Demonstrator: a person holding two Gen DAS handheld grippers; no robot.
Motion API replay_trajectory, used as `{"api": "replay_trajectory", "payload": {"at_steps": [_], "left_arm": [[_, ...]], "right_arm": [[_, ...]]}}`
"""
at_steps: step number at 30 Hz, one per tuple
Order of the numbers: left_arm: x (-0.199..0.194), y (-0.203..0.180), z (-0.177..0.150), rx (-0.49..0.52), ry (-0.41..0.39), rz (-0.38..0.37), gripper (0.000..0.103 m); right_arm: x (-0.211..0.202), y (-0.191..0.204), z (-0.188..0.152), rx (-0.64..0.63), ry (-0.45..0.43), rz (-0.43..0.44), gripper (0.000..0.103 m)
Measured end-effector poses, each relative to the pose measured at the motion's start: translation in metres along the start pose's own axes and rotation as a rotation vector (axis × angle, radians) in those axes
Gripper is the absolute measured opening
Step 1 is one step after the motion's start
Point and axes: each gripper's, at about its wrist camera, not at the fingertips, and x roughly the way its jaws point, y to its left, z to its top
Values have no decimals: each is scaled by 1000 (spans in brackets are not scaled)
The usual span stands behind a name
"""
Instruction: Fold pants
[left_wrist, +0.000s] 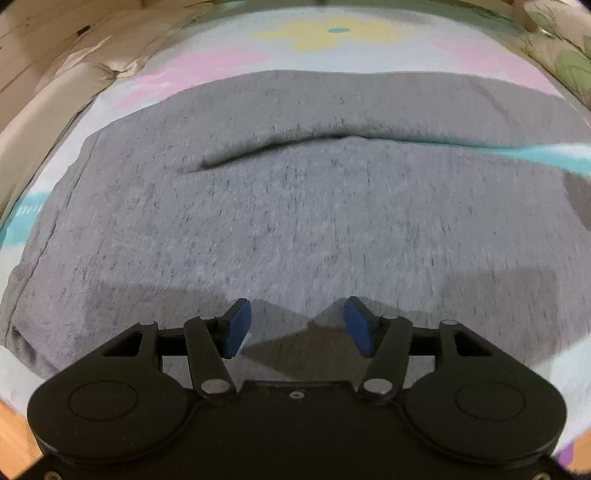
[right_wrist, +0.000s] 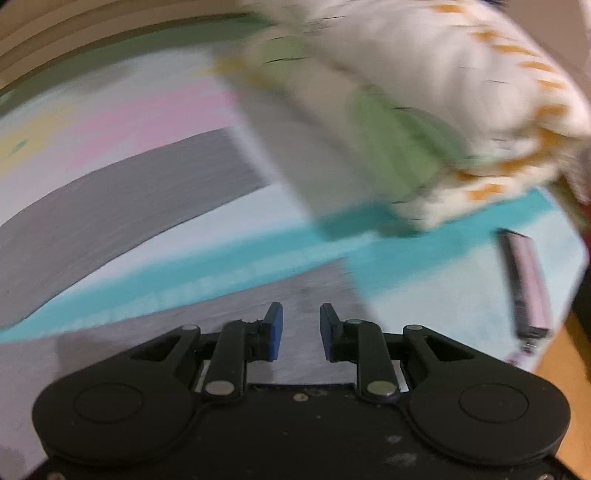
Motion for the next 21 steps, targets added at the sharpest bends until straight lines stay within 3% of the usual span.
{"api": "replay_trajectory", "payload": {"at_steps": [2, 5, 8, 11, 12, 14, 16, 18, 21], "left_arm": [[-6, 3, 1, 53, -6, 38, 61], [-13, 19, 7, 94, -77, 156, 61], [-6, 57, 16, -20, -64, 248, 61], [13, 103, 8, -220, 78, 222, 64], [10, 115, 2, -274, 41, 198, 64], [8, 125, 0, -292, 58, 268, 64], [3, 131, 3, -317, 66, 282, 58], [-4, 130, 14, -350, 61, 267, 55], [-14, 113, 37, -304, 17, 205, 55]], "right_arm": [[2, 14, -2, -43, 9, 27, 24], [5, 31, -3, -92, 31, 50, 24], [4, 45, -5, -119, 64, 100, 24], [16, 52, -7, -128, 133, 135, 24], [19, 54, -8, -123, 163, 133, 24], [36, 52, -11, -110, 262, 74, 24], [49, 43, -16, -66, 330, -5, 25], [48, 31, -12, 14, 326, -4, 26], [43, 29, -2, 27, 288, -10, 27]]}}
